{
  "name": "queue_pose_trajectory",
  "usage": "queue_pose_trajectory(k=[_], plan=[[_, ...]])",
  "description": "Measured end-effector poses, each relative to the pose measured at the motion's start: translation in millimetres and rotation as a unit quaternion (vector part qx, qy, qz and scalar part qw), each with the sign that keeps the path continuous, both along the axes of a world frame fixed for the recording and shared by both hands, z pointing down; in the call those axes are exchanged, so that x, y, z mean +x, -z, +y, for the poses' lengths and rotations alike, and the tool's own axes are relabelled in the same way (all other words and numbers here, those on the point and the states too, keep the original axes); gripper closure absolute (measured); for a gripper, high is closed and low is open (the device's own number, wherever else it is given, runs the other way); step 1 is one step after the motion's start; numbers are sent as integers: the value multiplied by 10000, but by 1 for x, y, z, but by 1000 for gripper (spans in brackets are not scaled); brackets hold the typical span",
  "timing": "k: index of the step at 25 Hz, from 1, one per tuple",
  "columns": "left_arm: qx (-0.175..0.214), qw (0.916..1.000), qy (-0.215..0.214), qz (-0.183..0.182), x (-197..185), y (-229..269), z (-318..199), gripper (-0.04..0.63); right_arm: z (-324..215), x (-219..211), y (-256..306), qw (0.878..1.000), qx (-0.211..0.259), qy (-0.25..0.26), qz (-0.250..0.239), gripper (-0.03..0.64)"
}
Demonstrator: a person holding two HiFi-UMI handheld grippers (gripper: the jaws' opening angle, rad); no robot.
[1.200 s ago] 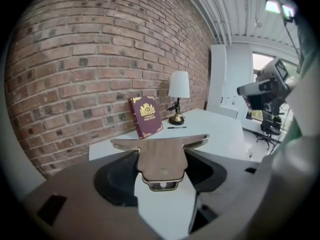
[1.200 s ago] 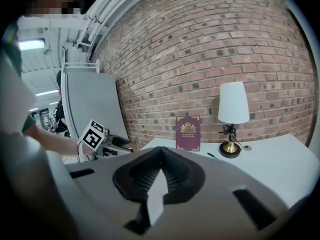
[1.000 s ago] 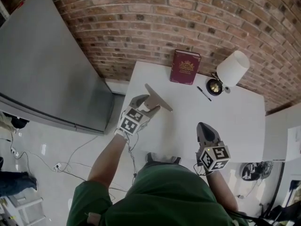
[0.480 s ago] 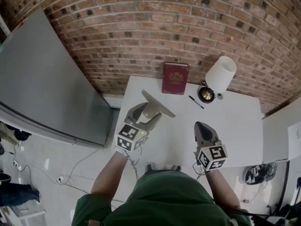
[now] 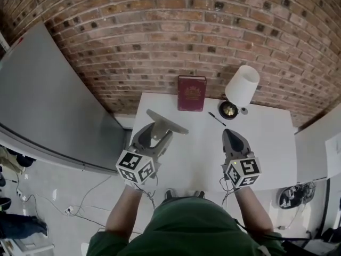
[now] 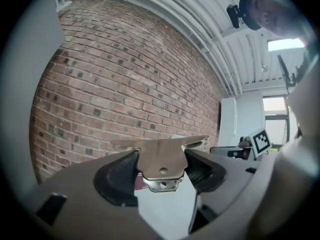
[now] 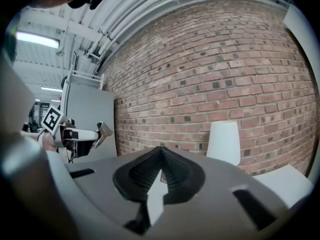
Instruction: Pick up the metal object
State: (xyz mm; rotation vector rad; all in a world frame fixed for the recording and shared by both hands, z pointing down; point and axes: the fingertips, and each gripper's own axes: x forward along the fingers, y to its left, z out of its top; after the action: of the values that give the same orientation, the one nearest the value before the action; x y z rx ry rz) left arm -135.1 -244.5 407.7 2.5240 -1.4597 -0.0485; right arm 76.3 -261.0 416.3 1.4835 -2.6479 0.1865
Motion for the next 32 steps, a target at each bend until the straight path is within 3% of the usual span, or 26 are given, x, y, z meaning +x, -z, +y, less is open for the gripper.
queue_pose_trajectory(k=[5, 11, 22, 26, 32], plan=[[7, 9958, 28, 918, -7, 17, 4, 316, 1, 3, 21, 9998, 90, 37, -200, 614], [-261, 9787, -272, 2017, 2, 29, 10, 316, 9, 1, 34, 9994, 241, 163, -200, 614], [-550, 9537, -702, 2874, 21, 25, 12, 316, 10, 3, 41, 9991, 356, 180, -118, 614], [-642, 9401, -841, 3240, 25, 24, 12, 316, 7, 6, 42, 9990, 393, 208, -88, 613], [-743, 9388, -858, 3251, 26, 17, 12, 316, 6, 7, 53, 9981, 534, 245, -161, 612]])
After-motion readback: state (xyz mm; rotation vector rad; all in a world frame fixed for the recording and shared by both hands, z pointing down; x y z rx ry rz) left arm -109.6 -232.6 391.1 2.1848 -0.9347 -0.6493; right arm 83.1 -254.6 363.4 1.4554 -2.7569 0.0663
